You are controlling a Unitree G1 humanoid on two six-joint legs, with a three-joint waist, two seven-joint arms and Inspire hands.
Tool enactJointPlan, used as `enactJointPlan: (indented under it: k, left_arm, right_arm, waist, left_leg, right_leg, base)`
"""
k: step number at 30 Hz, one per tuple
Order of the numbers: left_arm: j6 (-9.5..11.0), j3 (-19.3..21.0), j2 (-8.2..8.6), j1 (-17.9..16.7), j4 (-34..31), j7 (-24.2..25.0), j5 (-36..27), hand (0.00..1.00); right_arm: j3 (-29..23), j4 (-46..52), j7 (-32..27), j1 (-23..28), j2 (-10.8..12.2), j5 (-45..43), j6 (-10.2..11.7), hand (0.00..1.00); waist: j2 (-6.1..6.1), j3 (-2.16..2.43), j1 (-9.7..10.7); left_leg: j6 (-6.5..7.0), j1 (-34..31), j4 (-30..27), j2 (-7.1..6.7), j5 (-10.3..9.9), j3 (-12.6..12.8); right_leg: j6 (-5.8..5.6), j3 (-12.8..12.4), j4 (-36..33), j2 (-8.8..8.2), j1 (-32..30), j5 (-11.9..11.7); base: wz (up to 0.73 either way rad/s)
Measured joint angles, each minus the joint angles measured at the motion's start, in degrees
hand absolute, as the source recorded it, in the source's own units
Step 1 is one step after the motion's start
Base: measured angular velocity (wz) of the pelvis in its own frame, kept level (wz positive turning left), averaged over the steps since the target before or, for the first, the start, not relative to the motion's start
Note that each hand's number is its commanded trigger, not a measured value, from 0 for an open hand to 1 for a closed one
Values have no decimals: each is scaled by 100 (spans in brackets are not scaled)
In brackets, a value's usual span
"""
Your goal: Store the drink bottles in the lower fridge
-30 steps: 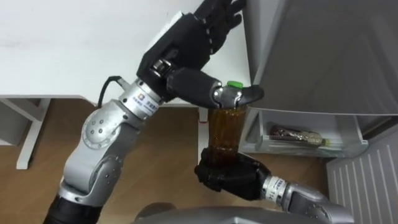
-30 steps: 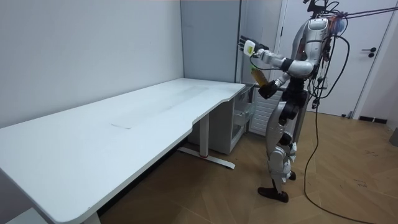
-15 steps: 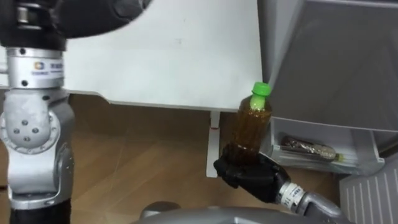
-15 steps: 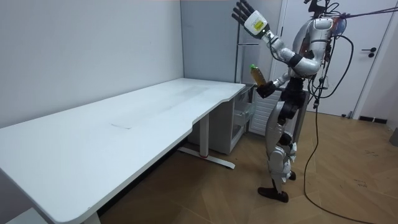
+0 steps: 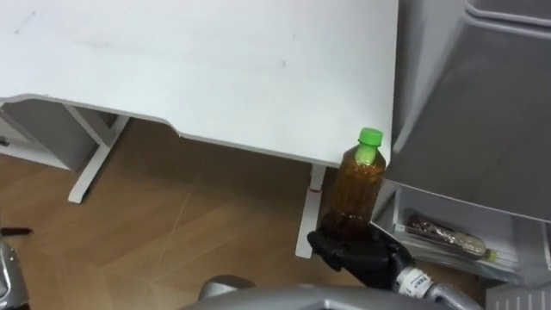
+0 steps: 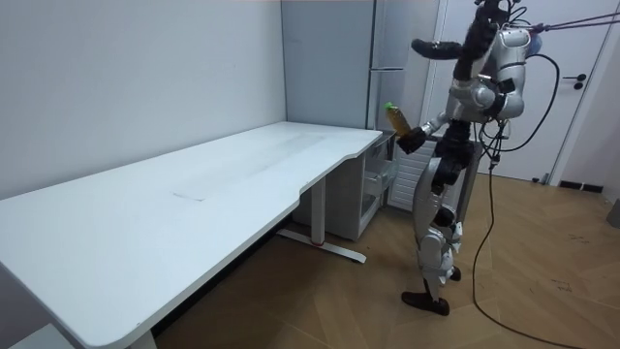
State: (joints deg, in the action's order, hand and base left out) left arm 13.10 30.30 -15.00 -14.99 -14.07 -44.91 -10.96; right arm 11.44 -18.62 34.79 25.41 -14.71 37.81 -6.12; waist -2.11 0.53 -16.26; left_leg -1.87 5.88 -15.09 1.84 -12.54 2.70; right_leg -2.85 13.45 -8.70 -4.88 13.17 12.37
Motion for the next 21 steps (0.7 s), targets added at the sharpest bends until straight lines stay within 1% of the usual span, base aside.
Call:
enactJointPlan:
  k: [1, 2, 3, 4, 5, 6, 7, 8, 10, 11, 13, 14, 15, 16, 17, 18, 19, 20, 21]
  left_arm:
    - [-73, -5, 11, -134, 229, -91, -299, 0]
    - [-119, -11, 31, -217, 333, -118, -432, 0]
    - [-197, -47, 90, -363, 577, -186, -631, 0]
    - [-232, -196, 129, -448, 931, -271, -763, 0]
    - [-295, -421, 144, -502, 1358, -329, -894, 0]
    - [-336, -524, 165, -532, 1545, -341, -969, 0]
    - [-407, -787, 200, -611, 1933, -332, -1055, 0]
    - [-442, -952, 200, -633, 2129, -329, -1133, 0]
    - [-672, -1608, 222, -745, 2741, -232, -1415, 0]
    - [-705, -1751, 233, -774, 2887, -181, -1472, 0]
    - [-857, -2341, 239, -854, 3666, 129, -1834, 0]
    - [-910, -2463, 239, -858, 3881, 229, -1917, 0]
    - [-995, -2672, 239, -859, 4357, 450, -2049, 0]
    - [-1110, -2842, 239, -901, 4758, 681, -2207, 0]
    - [-1177, -2894, 244, -944, 4935, 818, -2287, 0]
    - [-1295, -2966, 247, -971, 5311, 1076, -2340, 0]
    - [-1366, -3004, 242, -992, 5709, 1292, -2459, 0]
    - [-1407, -3018, 238, -980, 5923, 1416, -2522, 0]
    - [-1500, -3050, 234, -954, 6321, 1646, -2608, 0]
  right_arm:
    - [57, 4, -77, 0, 12, 162, -39, 100]
    - [94, 4, -111, -1, 13, 244, -54, 100]
    - [105, 6, -133, -1, 27, 288, -111, 100]
    - [112, 5, -178, -1, 24, 287, -157, 100]
    - [128, 5, -243, -7, 23, 292, -209, 100]
    - [142, 5, -283, -18, 21, 292, -227, 100]
    - [193, 4, -365, -62, 17, 313, -242, 100]
    - [242, 4, -411, -82, 12, 361, -245, 100]
    - [509, -22, -553, -161, -40, 714, -276, 100]
    - [557, -23, -590, -172, -29, 787, -282, 100]
    - [667, -23, -669, -240, -1, 1011, -391, 100]
    - [704, -36, -678, -275, -7, 1034, -397, 100]
    - [770, -112, -683, -377, -7, 1075, -431, 100]
    - [805, -149, -700, -486, -28, 1095, -517, 100]
    - [814, -153, -710, -529, -46, 1129, -552, 100]
    - [806, -159, -718, -599, -70, 1146, -594, 100]
    - [802, -172, -737, -655, -88, 1199, -609, 100]
    - [800, -194, -738, -677, -95, 1252, -609, 100]
    - [802, -291, -738, -757, -93, 1352, -614, 100]
  waist:
    - [-2, 1, -10]
    - [0, 2, -15]
    - [4, 2, 1]
    - [4, 1, 2]
    - [7, 0, 2]
    - [12, 2, 2]
    - [37, -3, 10]
    - [48, -4, 11]
    - [138, 1, 25]
    - [162, -4, 30]
    - [215, -30, 67]
    - [232, -38, 84]
    - [273, -44, 138]
    - [301, -46, 177]
    - [310, -46, 180]
    - [325, -49, 189]
    - [327, -52, 214]
    - [326, -51, 222]
    - [325, -52, 263]
  left_leg:
    - [-1, 8, 19, -5, 2, -21]
    - [-5, 17, 33, -7, 6, -21]
    - [-6, 20, 39, -8, 7, -27]
    - [-6, 34, 47, -10, 7, -28]
    - [-8, 62, 63, -14, 8, -39]
    - [-8, 73, 70, -14, 8, -39]
    - [-13, 79, 84, -13, 11, -39]
    - [-17, 79, 91, -12, 15, -39]
    - [-19, 80, 146, -11, 16, -34]
    - [-19, 80, 150, -11, 16, -31]
    - [-19, 74, 139, -16, 15, -24]
    - [-19, 74, 141, -16, 15, -21]
    - [-19, 71, 152, -15, 15, -21]
    - [-19, 60, 155, -13, 15, -19]
    - [-19, 58, 166, -11, 15, -8]
    - [-19, 59, 184, -7, 15, 31]
    - [-18, 57, 177, -8, 13, 45]
    - [-16, 50, 168, -9, 10, 48]
    - [-14, 33, 161, -9, 5, 46]
  right_leg:
    - [0, 17, 0, -2, 9, 0]
    - [0, 14, 1, -2, 9, 0]
    - [0, 19, 6, -2, 11, 1]
    - [0, 33, 11, -5, 26, 1]
    - [-1, 52, 18, -9, 59, 1]
    - [-1, 51, 15, -9, 63, 2]
    - [-1, 48, 12, -6, 63, 2]
    - [-1, 48, 12, -5, 62, 2]
    - [0, 49, 9, -1, 63, 1]
    - [0, 48, 10, -1, 63, 1]
    - [-1, 41, 18, -2, 60, 1]
    - [-1, 41, 19, -3, 59, 1]
    - [-1, 47, 13, -3, 48, 1]
    - [-1, 44, 10, -2, 30, 1]
    - [-1, 25, 11, 0, 17, 1]
    - [-1, -23, 13, 3, -8, 1]
    - [-2, -32, 15, 0, -11, 0]
    - [-2, -31, 15, -2, -13, 0]
    - [-3, -28, 9, -2, -30, 0]
  base:
    - [6]
    - [4]
    - [0]
    - [4]
    - [0]
    - [0]
    - [0]
    - [0]
    - [0]
    - [0]
    - [0]
    - [0]
    - [0]
    - [0]
    - [-11]
    - [-11]
    - [-9]
    - [0]
    - [0]
